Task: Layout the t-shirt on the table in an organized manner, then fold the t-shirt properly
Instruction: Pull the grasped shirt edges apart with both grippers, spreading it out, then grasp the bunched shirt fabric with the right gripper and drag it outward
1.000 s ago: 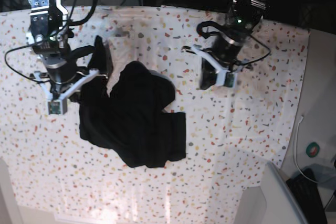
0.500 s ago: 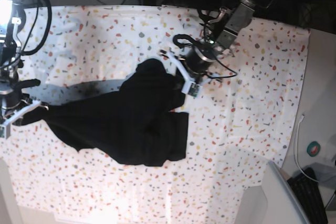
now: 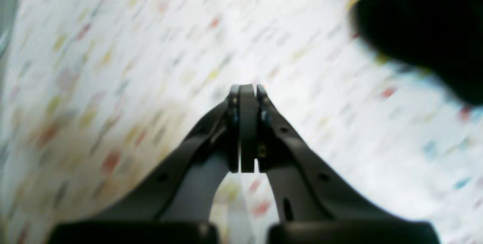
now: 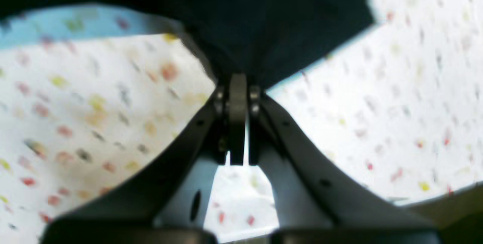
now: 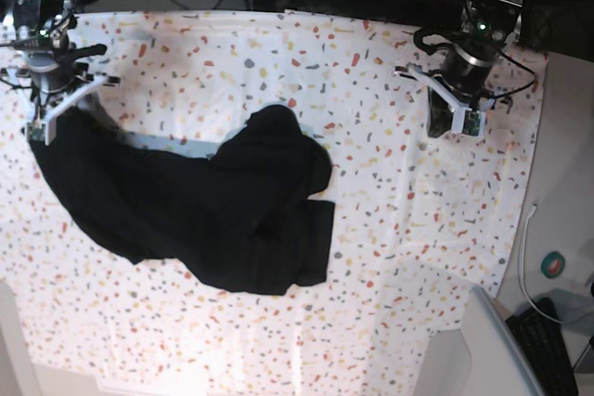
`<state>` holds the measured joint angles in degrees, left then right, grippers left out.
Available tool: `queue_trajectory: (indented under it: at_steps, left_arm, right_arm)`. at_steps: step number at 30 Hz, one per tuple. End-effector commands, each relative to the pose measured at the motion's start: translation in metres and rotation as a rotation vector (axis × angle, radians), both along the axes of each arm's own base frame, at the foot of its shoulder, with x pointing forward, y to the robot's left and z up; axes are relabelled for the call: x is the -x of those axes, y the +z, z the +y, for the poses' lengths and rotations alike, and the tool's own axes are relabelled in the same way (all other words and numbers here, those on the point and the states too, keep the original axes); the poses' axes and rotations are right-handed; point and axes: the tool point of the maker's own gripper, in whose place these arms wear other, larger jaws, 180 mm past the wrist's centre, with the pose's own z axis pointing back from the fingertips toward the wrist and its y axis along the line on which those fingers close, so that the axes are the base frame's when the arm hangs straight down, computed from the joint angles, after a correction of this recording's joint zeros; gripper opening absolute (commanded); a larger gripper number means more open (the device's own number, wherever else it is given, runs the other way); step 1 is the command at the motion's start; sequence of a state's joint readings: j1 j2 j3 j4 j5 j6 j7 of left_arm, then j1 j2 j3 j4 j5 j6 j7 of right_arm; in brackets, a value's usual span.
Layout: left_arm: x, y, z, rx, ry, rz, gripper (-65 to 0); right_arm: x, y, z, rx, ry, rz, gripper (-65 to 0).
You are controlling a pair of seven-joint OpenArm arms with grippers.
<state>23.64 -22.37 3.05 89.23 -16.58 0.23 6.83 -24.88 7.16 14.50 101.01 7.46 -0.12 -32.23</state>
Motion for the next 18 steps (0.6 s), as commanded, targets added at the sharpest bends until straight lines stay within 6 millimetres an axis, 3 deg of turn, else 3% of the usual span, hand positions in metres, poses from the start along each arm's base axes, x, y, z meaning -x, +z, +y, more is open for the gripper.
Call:
queue_trajectory:
  at_steps: [1,5,7,11,12,14,15,17,18]
  left_arm:
    - [-0.008,0.015,0.003,0.0,0.006,-0.059,-65.0]
    - [0.002,0.012,0.013,-0.008,0.029,-0.041,-65.0]
    - [0.005,0.01,0.013,-0.008,0.029,-0.032,-65.0]
    - [0.012,0.007,0.014,-0.015,0.02,-0.014,-65.0]
    - [0.013,0.006,0.015,-0.014,0.02,-0.012,-58.9]
    - [0.013,0.007,0.018,-0.018,0.028,-0.013,-49.5]
    - [0.017,0.007,0.026,-0.027,0.045,-0.008,-48.7]
    - [0.021,0.01,0.041,-0.04,0.09,-0.014,-50.4]
    - [0.021,0.012,0.046,-0.046,0.101,-0.02,-51.3]
  right_arm:
    - [-0.001,0.004,-0.006,0.018,0.001,-0.019,-65.0]
    - [0.017,-0.012,-0.02,0.029,-0.026,0.046,-65.0]
    - [0.024,-0.015,-0.041,0.05,-0.078,0.063,-65.0]
    - [0.031,-0.018,-0.055,0.061,-0.103,0.128,-65.0]
    - [0.035,-0.016,-0.062,0.076,-0.101,0.165,-64.5]
    - [0.04,-0.015,-0.07,0.086,-0.102,0.212,-49.4]
    - [0.041,-0.013,-0.07,0.091,-0.096,0.211,-42.0]
    - [0.036,0.001,-0.061,0.107,-0.056,0.142,-33.9]
    - [0.028,0.012,-0.051,0.11,-0.02,0.085,-33.6]
